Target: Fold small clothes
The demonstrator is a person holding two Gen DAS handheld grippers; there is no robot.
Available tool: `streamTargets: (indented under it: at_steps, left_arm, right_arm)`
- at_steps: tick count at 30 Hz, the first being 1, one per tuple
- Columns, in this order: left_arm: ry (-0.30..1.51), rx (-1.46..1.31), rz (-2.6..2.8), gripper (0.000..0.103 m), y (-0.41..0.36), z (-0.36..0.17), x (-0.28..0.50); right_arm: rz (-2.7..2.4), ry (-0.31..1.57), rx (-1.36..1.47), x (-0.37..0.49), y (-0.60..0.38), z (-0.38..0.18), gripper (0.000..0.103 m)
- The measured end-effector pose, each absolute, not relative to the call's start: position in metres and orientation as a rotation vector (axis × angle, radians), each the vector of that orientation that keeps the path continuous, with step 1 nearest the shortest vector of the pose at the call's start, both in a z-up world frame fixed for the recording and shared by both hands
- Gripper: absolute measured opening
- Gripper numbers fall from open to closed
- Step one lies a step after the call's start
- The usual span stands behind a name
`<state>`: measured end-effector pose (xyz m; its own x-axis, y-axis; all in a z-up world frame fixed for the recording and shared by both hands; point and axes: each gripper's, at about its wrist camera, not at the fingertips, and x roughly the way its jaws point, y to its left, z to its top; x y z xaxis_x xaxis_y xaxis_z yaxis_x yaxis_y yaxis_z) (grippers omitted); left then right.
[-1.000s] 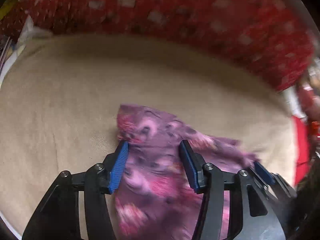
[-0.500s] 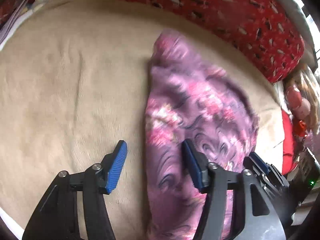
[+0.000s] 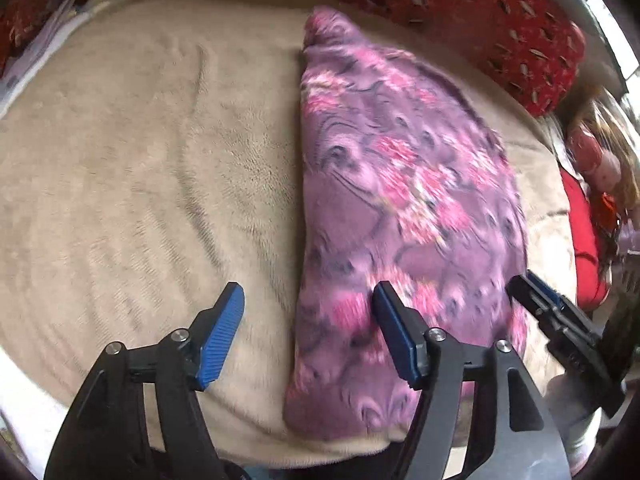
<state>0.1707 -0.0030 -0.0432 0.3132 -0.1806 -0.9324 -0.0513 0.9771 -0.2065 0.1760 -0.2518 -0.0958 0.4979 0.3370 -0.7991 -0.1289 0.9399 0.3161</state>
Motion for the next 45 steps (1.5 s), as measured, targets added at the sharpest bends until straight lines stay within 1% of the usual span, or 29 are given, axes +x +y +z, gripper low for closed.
streamTargets:
  at_steps: [1,3,4,5,6,8,11,14,16,19,23,29,38,45]
  left_arm:
    - [1.244,-0.198,-0.086,0.067,-0.004,-0.041,0.165]
    - [1.255,-0.174,-0.077,0.074,-0.007,-0.049,0.156]
    - [1.279,-0.165,-0.072,0.075,-0.009,-0.061,0.157]
    - [1.307,-0.16,-0.069,0.08,-0.011,-0.073,0.158]
    - [1.304,-0.154,-0.061,0.082,-0.012,-0.078,0.155]
    - [1.266,-0.119,-0.058,0.084,-0.015,-0.076,0.151]
    - [1.272,-0.114,-0.071,0.085,-0.016,-0.078,0.152]
    - [1.275,-0.136,-0.088,0.087,-0.009,-0.08,0.156]
    - [1.27,-0.136,-0.094,0.088,-0.007,-0.081,0.153]
    - [1.269,-0.141,-0.105,0.091,-0.007,-0.082,0.152]
    - [1.269,-0.145,-0.117,0.096,-0.005,-0.088,0.153]
    - [1.273,-0.121,-0.131,0.102,-0.018,-0.092,0.158]
    - [1.316,-0.11,-0.123,0.103,-0.026,-0.088,0.14]
    - [1.298,-0.19,-0.055,0.102,0.003,-0.078,0.12]
  right_arm:
    - [0.296,1.005,0.225,0.171,-0.254,-0.092,0.053]
    - [0.297,1.007,0.167,0.156,-0.255,-0.092,0.054]
    - [0.281,1.028,0.133,0.153,-0.256,-0.1,0.057]
    - [0.262,1.06,0.105,0.151,-0.256,-0.113,0.061]
    - [0.239,1.105,0.096,0.148,-0.257,-0.129,0.069]
    - [0.226,1.055,0.124,0.14,-0.259,-0.133,0.071]
    - [0.202,1.045,0.127,0.134,-0.255,-0.135,0.077]
    - [0.175,1.046,0.129,0.132,-0.25,-0.136,0.086]
    - [0.128,1.035,0.135,0.131,-0.246,-0.137,0.095]
    - [0.055,1.01,0.153,0.121,-0.244,-0.138,0.102]
    - [0.037,1.008,0.17,0.117,-0.243,-0.138,0.102]
    - [0.076,1.078,0.177,0.124,-0.248,-0.136,0.102]
    - [0.062,1.111,0.064,0.099,-0.245,-0.133,0.102]
    - [0.013,1.082,0.175,0.079,-0.272,-0.12,0.1]
